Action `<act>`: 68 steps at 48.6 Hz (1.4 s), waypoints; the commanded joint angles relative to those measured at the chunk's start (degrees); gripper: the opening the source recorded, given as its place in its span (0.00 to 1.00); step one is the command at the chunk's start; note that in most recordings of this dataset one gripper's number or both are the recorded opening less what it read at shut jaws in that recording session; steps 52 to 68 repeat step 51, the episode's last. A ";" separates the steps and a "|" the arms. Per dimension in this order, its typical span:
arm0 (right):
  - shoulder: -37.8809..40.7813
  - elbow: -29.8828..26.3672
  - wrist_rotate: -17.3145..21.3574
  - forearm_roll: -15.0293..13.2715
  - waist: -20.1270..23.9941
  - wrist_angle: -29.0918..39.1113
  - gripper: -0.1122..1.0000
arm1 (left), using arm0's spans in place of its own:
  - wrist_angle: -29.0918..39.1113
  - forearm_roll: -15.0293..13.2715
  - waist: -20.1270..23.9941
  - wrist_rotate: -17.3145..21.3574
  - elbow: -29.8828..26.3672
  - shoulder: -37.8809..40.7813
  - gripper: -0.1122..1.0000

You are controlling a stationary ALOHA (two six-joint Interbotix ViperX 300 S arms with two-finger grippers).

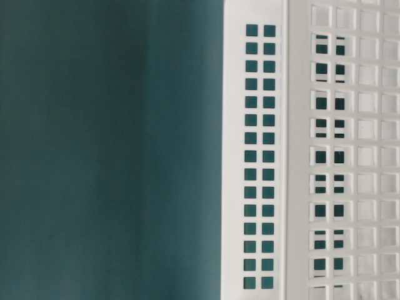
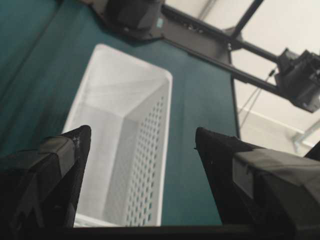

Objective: Lift the white basket with both hands.

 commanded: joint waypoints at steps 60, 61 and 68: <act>-5.01 1.14 -0.44 -0.09 0.26 2.64 0.97 | 0.09 0.26 -0.09 0.62 1.23 -2.64 0.88; -5.01 1.14 -0.44 -0.09 0.26 2.64 0.97 | 0.09 0.26 -0.09 0.62 1.23 -2.64 0.88; -5.01 1.14 -0.44 -0.09 0.26 2.64 0.97 | 0.09 0.26 -0.09 0.62 1.23 -2.64 0.88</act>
